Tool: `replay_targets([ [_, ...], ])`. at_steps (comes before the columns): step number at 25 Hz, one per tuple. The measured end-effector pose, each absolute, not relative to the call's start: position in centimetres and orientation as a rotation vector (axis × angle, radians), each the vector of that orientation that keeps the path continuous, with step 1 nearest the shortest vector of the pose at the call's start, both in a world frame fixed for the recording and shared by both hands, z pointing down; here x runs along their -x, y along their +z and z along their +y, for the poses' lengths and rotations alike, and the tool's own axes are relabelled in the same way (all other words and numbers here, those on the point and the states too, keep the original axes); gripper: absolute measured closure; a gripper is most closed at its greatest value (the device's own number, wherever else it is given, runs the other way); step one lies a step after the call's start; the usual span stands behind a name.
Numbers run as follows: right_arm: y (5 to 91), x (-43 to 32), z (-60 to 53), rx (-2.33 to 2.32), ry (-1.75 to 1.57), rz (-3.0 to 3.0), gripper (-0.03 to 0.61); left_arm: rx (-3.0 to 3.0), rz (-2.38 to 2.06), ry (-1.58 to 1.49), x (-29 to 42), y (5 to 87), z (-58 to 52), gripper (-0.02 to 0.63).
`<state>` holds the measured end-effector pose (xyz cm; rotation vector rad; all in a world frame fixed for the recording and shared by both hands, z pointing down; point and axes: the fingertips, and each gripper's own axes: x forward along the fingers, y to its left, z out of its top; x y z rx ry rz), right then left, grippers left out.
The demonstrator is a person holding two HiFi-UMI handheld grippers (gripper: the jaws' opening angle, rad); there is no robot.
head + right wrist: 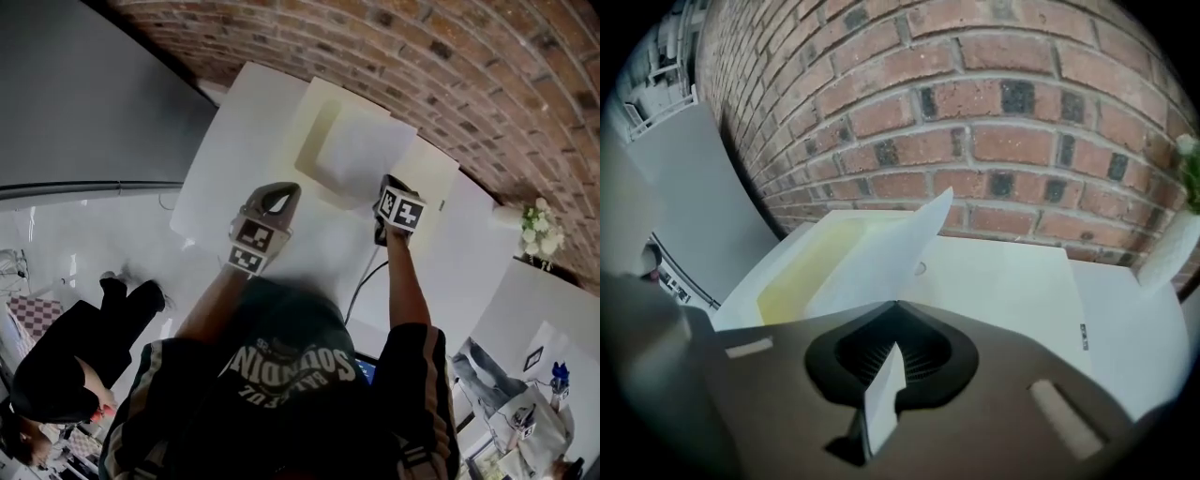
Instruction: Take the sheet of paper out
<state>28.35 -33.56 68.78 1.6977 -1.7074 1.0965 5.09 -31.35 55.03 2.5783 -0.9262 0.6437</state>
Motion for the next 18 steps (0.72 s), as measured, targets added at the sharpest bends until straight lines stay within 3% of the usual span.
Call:
replay_targets([
  [18,60.7,-29.5,-27.0,-1.918,0.942,-1.702,0.578,-2.667,-0.862,0.574,-4.0,52.7,-28.8,0.603],
])
